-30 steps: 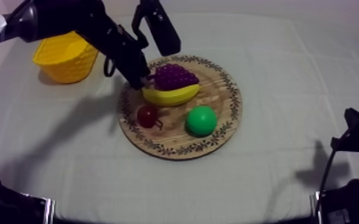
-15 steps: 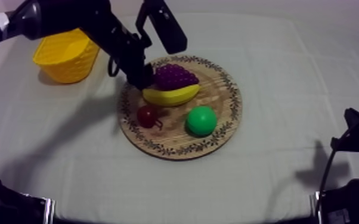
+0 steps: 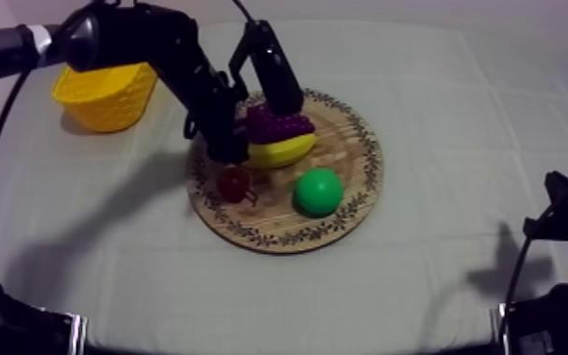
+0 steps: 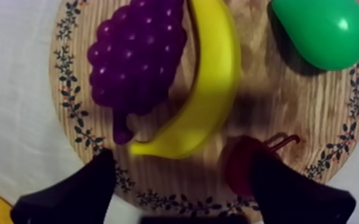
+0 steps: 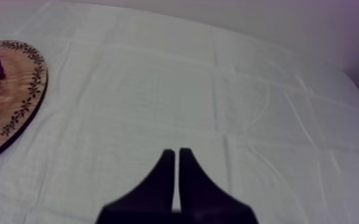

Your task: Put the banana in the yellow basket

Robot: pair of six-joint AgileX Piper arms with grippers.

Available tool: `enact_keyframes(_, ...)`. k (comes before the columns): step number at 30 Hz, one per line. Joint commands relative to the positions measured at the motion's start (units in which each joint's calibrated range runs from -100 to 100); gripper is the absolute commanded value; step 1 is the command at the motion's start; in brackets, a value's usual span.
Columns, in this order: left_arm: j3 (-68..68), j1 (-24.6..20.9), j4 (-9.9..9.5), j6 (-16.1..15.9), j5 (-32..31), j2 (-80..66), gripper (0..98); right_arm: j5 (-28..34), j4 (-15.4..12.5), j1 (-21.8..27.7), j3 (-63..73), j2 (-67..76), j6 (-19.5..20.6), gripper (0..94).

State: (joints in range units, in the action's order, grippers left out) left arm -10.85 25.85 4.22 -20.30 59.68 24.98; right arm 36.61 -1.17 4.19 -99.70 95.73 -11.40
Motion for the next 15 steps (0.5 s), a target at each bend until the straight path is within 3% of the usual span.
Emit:
enact_keyframes(1, 0.67, 0.23, -0.08, 0.07, 0.25, 1.03, 83.8, 0.00, 0.02, 0.02, 0.03, 0.02, -0.01, 0.2)
enact_keyframes(15, 11.41, 2.03, -1.52, 1.61, 7.08, 10.98, 87.0, 0.00, 0.02, 0.02, 0.03, 0.02, -0.01, 0.2)
